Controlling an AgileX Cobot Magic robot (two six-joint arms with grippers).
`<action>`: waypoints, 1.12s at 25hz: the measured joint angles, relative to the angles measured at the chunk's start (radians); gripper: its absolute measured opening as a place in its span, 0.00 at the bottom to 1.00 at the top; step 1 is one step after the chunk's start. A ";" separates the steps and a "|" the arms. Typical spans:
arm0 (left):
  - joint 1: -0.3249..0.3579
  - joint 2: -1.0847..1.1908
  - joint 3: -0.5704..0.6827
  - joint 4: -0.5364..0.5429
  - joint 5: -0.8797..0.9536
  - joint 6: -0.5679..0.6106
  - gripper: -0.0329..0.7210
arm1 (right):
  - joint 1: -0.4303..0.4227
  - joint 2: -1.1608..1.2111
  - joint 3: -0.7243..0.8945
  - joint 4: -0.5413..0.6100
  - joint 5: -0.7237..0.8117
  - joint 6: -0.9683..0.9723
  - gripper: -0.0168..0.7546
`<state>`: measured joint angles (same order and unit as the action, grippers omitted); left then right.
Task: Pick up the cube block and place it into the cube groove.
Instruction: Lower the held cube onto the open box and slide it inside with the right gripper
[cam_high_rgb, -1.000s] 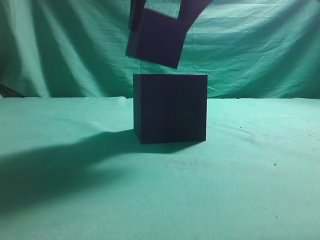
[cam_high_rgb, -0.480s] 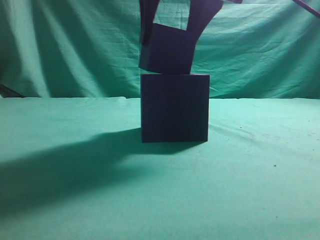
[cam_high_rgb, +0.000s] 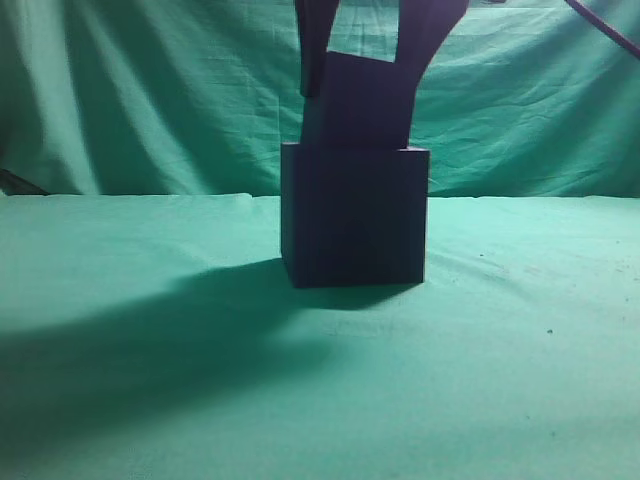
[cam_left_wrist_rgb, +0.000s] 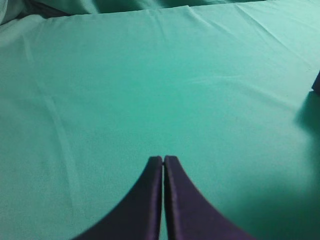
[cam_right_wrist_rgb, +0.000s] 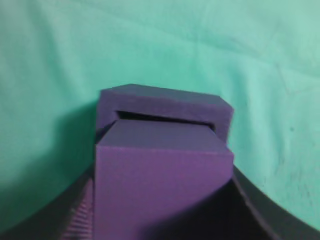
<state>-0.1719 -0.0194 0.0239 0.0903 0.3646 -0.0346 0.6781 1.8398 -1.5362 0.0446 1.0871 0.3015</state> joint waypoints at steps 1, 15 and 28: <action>0.000 0.000 0.000 0.000 0.000 0.000 0.04 | 0.000 0.000 0.000 -0.006 0.009 0.010 0.57; 0.000 0.000 0.000 0.000 0.000 0.000 0.04 | 0.000 0.025 0.002 -0.021 0.010 0.046 0.57; 0.000 0.000 0.000 0.000 0.000 0.000 0.04 | 0.000 0.055 0.002 -0.021 0.016 -0.011 0.57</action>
<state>-0.1719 -0.0194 0.0239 0.0903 0.3646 -0.0346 0.6781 1.8951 -1.5341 0.0237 1.1031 0.2909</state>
